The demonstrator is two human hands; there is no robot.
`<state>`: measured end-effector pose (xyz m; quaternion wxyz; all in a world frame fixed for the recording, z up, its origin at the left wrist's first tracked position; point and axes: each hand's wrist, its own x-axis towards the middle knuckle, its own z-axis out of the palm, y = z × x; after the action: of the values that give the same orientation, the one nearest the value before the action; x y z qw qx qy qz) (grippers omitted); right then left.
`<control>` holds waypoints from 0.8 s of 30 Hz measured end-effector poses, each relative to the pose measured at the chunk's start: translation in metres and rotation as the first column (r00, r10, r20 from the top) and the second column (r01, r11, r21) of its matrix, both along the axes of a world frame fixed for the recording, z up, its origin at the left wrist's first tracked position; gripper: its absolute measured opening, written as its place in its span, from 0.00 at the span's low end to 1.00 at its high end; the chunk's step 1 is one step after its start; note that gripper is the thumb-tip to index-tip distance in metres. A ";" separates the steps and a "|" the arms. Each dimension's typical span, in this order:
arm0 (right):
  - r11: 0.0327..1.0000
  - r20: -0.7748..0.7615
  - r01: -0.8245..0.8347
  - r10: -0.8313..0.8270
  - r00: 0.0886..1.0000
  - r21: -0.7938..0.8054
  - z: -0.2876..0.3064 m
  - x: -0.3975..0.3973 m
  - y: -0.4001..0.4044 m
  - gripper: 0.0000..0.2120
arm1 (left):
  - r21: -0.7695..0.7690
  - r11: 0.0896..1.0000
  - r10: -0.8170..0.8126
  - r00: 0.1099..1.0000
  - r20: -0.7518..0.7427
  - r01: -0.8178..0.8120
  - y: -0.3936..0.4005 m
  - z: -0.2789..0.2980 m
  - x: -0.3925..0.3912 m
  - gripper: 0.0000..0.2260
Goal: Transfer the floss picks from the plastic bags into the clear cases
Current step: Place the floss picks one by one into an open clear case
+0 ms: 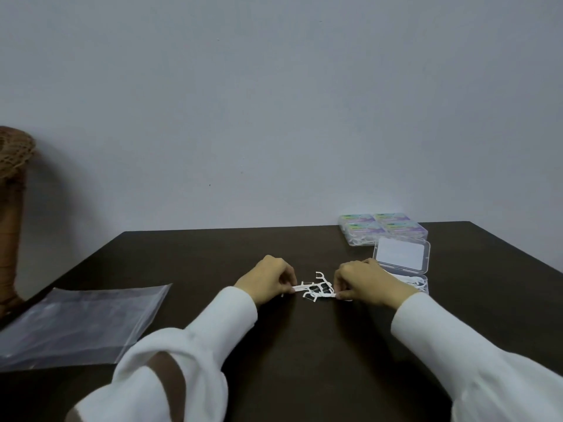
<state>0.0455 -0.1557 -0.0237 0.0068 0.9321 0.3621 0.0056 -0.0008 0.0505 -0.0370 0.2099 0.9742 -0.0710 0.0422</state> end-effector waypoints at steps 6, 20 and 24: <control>0.978 0.205 -0.017 0.061 0.977 -0.208 -0.006 -0.007 0.006 0.14 | 0.283 0.959 -0.007 1.000 0.006 0.005 -0.005 0.000 0.000 0.07; 0.990 0.126 -0.029 0.011 0.992 0.136 0.008 -0.002 -0.022 0.06 | 0.552 0.829 0.041 0.994 0.100 -0.090 -0.004 0.000 0.008 0.09; 0.966 0.156 0.025 -0.067 0.986 0.258 0.017 0.005 -0.044 0.04 | 0.436 0.891 0.046 0.982 0.185 -0.124 -0.011 0.011 0.014 0.09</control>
<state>0.0503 -0.1993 -0.0067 -0.0833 0.9298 0.3349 0.1282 0.0128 0.0392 -0.0260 -0.0277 0.9914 -0.0536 0.1165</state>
